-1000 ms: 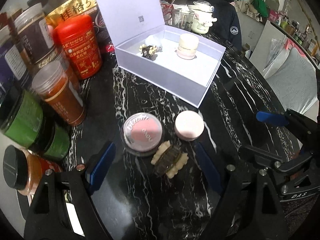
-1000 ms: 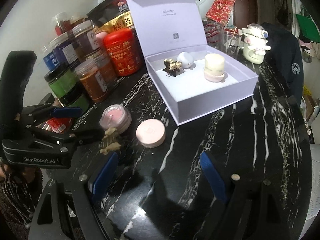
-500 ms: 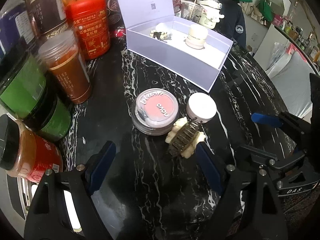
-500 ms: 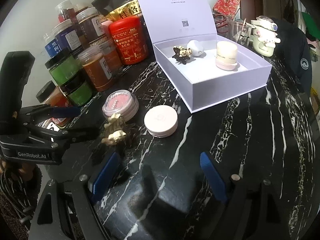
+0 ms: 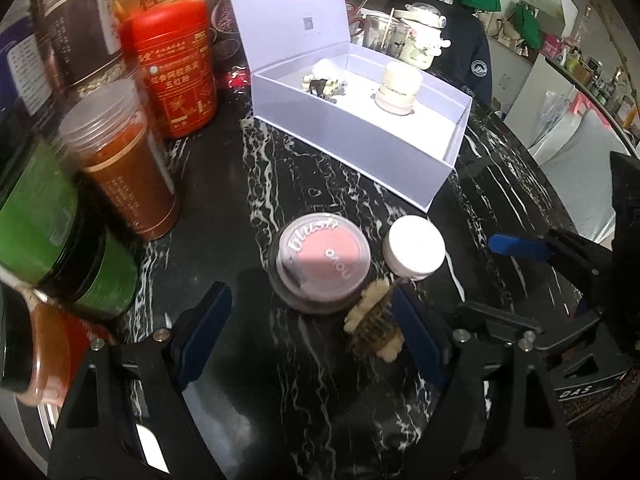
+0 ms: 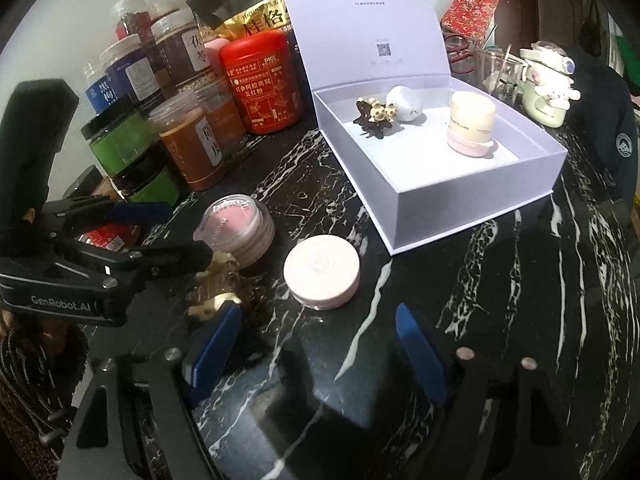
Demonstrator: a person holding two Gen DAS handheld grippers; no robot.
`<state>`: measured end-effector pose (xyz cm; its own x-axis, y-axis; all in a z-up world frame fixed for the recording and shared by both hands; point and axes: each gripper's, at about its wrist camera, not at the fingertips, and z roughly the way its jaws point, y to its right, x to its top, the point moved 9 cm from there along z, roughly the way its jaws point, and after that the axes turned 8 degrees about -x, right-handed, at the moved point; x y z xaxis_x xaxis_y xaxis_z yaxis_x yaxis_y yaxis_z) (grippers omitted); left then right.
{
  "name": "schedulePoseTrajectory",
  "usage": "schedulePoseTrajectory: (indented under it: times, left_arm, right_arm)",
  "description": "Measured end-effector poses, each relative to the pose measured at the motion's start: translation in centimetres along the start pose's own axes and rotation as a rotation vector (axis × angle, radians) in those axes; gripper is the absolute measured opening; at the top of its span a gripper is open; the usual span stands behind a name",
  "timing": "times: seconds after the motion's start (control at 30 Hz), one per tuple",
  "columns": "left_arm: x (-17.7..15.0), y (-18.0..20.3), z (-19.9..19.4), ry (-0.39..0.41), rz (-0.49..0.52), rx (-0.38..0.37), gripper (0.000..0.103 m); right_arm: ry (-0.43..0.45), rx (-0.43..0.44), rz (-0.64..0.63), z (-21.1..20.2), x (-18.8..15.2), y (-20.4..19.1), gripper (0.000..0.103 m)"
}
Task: Organize objects
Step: 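Grasp the Blush compact with the left tool while the right tool grasps the pink-lidded jar, then lift the Blush compact and pink-lidded jar and carry them toward the box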
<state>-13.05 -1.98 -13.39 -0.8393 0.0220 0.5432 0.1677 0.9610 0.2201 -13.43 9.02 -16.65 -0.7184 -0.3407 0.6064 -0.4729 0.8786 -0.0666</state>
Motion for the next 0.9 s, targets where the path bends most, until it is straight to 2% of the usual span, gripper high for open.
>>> schedulePoseTrajectory:
  times: [0.13,0.5,0.63,0.77,0.9]
  left_arm:
    - [0.5,0.1,0.4,0.004,0.004,-0.032,0.067]
    - [1.2,0.8,1.7,0.005,0.053,-0.053,0.064]
    - [1.3,0.8,2.1,0.003,0.070,-0.035,0.054]
    - [1.5,0.7,2.2,0.010,0.086,-0.029,0.053]
    - [1.6,0.7,2.2,0.011,0.095,-0.025,0.053]
  right_arm:
    - [-0.015,0.000,-0.018,1.0,0.2,-0.2,0.072]
    - [-0.033,-0.033,-0.077,3.2,0.6,-0.6,0.067]
    - [-0.036,-0.035,-0.075,3.6,0.6,-0.4,0.064]
    - [-0.035,-0.041,-0.072,4.0,0.7,-0.3,0.062]
    - [-0.031,-0.029,-0.084,3.9,0.7,-0.6,0.051]
